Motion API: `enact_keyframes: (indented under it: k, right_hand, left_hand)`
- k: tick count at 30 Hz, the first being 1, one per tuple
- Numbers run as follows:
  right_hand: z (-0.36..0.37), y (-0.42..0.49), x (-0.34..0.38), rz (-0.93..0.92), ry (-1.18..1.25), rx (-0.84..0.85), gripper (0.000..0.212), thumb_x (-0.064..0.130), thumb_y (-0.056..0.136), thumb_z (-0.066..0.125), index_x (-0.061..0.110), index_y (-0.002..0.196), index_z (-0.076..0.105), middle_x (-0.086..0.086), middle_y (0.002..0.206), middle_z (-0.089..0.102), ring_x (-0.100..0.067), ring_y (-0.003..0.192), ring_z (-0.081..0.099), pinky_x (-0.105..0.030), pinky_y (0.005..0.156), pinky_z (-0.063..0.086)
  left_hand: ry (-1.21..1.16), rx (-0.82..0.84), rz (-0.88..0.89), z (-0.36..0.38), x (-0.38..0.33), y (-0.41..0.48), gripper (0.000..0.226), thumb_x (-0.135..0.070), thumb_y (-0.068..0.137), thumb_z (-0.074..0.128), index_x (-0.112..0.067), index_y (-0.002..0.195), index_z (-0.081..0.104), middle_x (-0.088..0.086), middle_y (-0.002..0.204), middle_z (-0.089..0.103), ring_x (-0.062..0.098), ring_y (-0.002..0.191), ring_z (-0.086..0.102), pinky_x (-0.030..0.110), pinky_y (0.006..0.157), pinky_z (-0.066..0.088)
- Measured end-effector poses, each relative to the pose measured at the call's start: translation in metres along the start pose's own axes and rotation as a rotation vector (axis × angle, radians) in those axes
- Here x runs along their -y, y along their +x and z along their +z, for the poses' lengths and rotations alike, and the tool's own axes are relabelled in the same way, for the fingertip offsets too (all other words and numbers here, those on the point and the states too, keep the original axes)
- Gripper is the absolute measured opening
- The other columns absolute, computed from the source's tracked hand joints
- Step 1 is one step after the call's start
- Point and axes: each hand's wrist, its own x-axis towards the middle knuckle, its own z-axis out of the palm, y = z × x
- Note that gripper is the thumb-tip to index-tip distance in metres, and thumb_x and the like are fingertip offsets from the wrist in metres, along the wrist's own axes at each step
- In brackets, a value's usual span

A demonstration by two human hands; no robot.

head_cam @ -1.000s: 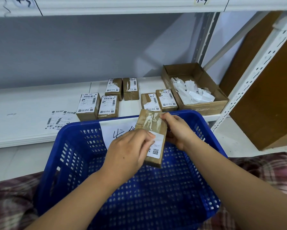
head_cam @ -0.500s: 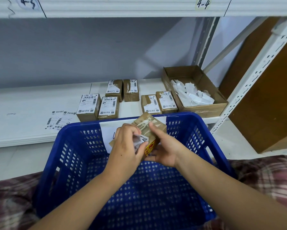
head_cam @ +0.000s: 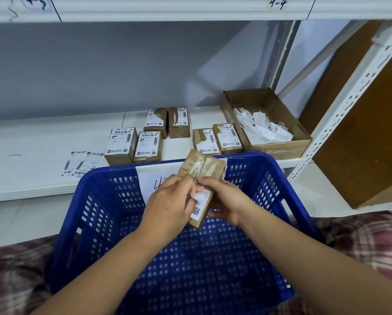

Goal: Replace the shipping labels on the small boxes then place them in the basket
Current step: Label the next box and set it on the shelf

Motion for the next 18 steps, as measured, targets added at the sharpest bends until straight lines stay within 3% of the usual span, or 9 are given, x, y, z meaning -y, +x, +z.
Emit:
enact_keyframes:
  k: [2,4,6,9,13,18]
  right_hand:
    - [-0.002,0.000,0.001,-0.008,-0.032,-0.002,0.040,0.035,0.083,0.071,0.012,0.116,0.066,-0.004,0.088,0.072,-0.018,0.085,0.067,-0.030,0.065,0.055]
    - [-0.004,-0.001,0.001,-0.014,-0.049,-0.004,0.037,0.033,0.085,0.070,0.011,0.114,0.066,-0.005,0.089,0.073,-0.019,0.086,0.068,-0.029,0.064,0.055]
    - [-0.005,-0.001,0.002,-0.020,-0.068,-0.011,0.036,0.032,0.085,0.070,0.011,0.113,0.066,-0.006,0.091,0.073,-0.019,0.087,0.068,-0.029,0.063,0.055]
    - [-0.007,0.001,0.004,-0.024,-0.079,-0.015,0.036,0.032,0.084,0.071,0.010,0.112,0.066,-0.006,0.090,0.074,-0.020,0.087,0.069,-0.030,0.066,0.056]
    - [-0.010,0.003,0.007,-0.017,-0.065,-0.016,0.036,0.032,0.084,0.072,0.009,0.111,0.066,-0.006,0.089,0.074,-0.019,0.083,0.069,-0.030,0.065,0.057]
    - [-0.012,0.005,0.008,0.037,-0.013,-0.021,0.036,0.031,0.084,0.071,0.009,0.112,0.066,-0.007,0.087,0.072,-0.017,0.078,0.068,-0.028,0.059,0.055]
  left_hand:
    - [0.048,0.007,0.028,-0.001,0.001,0.001,0.005,-0.033,0.078,0.036,-0.028,0.080,0.034,-0.005,0.080,0.060,0.016,0.080,0.066,0.028,0.046,0.046]
    - [0.113,0.028,0.067,-0.003,0.003,0.003,0.006,-0.031,0.078,0.039,-0.028,0.080,0.035,-0.004,0.071,0.056,0.006,0.068,0.057,0.013,0.046,0.031]
    - [0.162,0.026,0.062,-0.006,0.002,0.004,0.007,-0.030,0.076,0.041,-0.027,0.079,0.035,-0.007,0.067,0.053,0.008,0.065,0.043,0.004,0.048,0.019]
    - [0.150,0.006,0.048,-0.006,-0.001,0.005,0.007,-0.028,0.076,0.043,-0.027,0.079,0.037,-0.013,0.067,0.043,0.001,0.065,0.031,0.004,0.048,0.014]
    - [0.107,0.006,0.035,-0.007,-0.002,0.005,0.015,-0.023,0.078,0.051,-0.027,0.079,0.037,-0.013,0.068,0.043,0.001,0.067,0.034,0.007,0.048,0.017]
    - [0.119,0.030,0.065,-0.009,-0.003,0.006,0.008,-0.028,0.077,0.044,-0.026,0.079,0.036,-0.012,0.068,0.043,0.004,0.058,0.036,0.009,0.047,0.021]
